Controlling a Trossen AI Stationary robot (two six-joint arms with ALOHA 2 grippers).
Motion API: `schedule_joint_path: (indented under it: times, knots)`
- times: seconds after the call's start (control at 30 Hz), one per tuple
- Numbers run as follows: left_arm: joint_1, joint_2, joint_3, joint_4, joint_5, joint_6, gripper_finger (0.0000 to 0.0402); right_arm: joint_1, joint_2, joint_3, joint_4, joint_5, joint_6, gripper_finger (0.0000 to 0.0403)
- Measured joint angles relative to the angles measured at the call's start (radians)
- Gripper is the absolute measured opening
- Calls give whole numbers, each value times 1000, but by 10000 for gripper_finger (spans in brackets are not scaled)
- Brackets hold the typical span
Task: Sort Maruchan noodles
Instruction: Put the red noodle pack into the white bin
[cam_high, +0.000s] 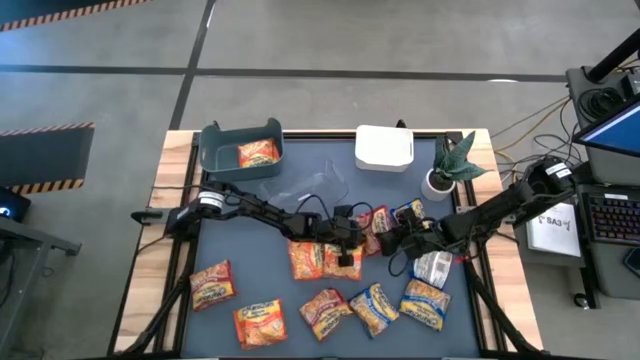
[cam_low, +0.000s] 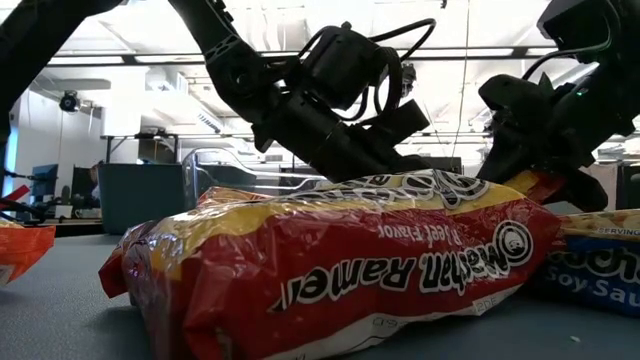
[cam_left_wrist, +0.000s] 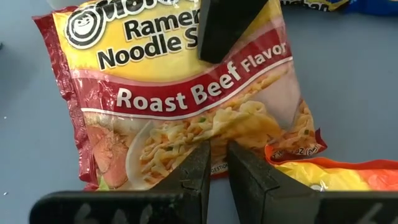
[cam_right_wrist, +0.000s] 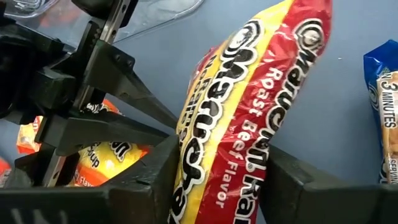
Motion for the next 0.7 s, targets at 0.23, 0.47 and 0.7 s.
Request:
schedule_joint_path:
  times: [0.23, 0.47, 0.7]
  knots:
    - [-10, -30, -2, -17, 3, 17, 39, 1, -7, 1, 7, -2, -3, 130]
    - [-32, -113, -2, -49, 2, 59, 39, 1, -68, 5, -16, -6, -54, 119]
    - [-38, -292, -4, -191, 0, 142, 39, 1, -149, 5, -12, -3, -107, 112]
